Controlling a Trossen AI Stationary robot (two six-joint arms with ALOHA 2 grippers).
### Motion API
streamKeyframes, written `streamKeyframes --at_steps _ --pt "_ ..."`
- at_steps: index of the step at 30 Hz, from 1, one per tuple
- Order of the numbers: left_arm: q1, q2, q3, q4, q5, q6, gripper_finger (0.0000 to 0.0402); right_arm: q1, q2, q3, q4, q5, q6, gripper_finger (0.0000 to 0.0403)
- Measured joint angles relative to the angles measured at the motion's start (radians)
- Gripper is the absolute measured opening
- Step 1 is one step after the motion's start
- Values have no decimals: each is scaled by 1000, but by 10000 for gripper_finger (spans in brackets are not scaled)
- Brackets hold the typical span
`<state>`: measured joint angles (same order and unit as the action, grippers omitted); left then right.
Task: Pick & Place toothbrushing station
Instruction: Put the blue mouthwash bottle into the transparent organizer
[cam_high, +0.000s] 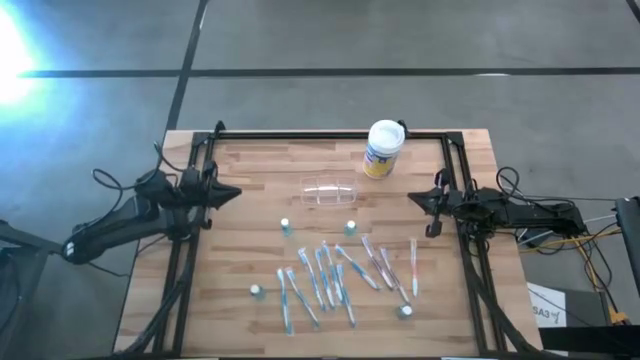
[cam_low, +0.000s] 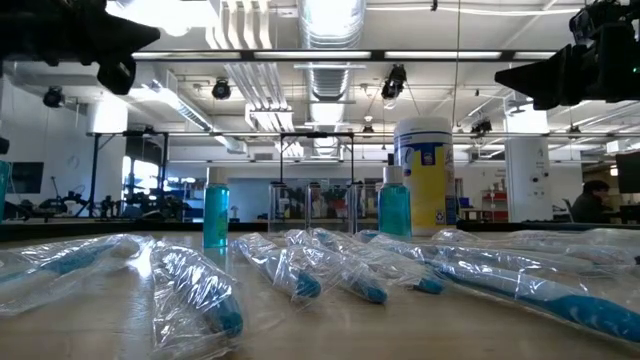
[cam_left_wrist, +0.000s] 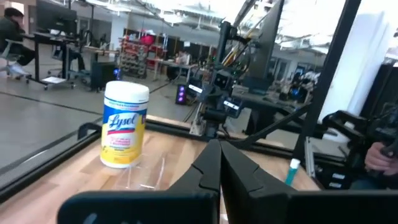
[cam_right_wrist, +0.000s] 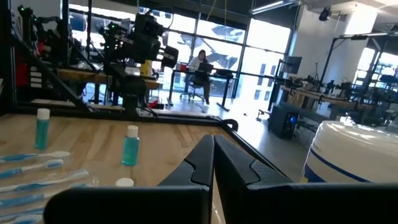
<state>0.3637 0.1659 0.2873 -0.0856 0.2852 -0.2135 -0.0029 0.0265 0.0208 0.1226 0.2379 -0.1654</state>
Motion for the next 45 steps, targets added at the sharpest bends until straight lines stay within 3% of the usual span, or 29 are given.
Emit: streamKeyframes --at_steps 6,26,45 --pt "1 96 68 -17 -75 18 4 0 0 0 0 0 -3 8" --pt "0 339 239 -40 -67 41 5 0 2 0 -6 0 -19 8" --pt "-31 523 440 -187 -57 59 5 0 1 0 -14 0 -10 8"
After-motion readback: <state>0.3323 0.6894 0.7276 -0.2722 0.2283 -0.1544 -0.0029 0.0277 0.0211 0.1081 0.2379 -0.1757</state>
